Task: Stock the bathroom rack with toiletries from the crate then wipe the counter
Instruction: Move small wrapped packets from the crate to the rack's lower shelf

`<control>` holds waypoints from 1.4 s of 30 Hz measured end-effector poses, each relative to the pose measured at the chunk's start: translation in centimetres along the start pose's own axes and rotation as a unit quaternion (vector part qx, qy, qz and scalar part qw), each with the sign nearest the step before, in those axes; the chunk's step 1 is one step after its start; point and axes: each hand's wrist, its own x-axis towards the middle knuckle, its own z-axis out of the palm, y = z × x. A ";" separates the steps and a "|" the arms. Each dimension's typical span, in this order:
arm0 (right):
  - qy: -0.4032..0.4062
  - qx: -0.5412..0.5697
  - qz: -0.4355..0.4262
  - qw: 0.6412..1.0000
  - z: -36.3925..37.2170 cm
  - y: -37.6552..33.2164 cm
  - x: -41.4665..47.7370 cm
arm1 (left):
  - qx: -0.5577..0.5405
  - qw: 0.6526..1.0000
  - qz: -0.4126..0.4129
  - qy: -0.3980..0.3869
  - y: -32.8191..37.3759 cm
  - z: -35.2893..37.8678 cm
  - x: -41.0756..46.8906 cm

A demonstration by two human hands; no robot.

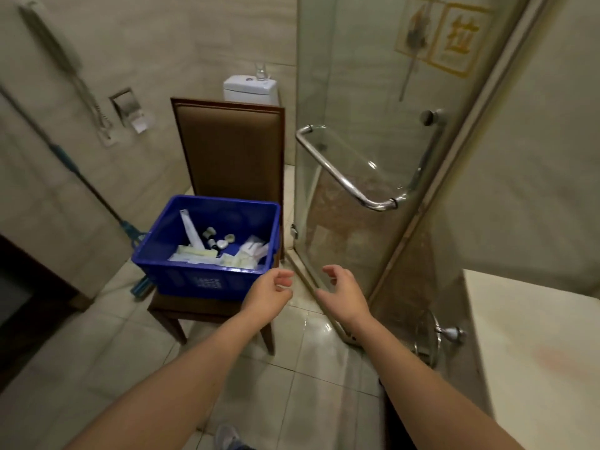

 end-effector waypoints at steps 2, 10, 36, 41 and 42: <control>-0.006 0.004 -0.003 1.000 1.3 -1.4 1.3 | 0.003 1.000 -0.002 0.004 -0.8 -1.6 1.1; -0.020 0.014 -0.010 1.000 10.5 -8.5 7.6 | 0.022 0.999 -0.002 0.028 -4.8 -12.9 6.3; -0.147 -0.053 0.029 0.987 24.2 -12.1 25.9 | -0.041 0.989 -0.131 0.060 -13.2 -23.9 20.9; -0.183 -0.072 0.068 0.978 27.3 -9.8 31.7 | -0.047 0.979 -0.192 0.046 -15.1 -23.7 27.3; -0.190 -0.076 0.076 0.976 27.8 -9.4 32.3 | -0.047 0.978 -0.200 0.041 -15.4 -23.6 28.1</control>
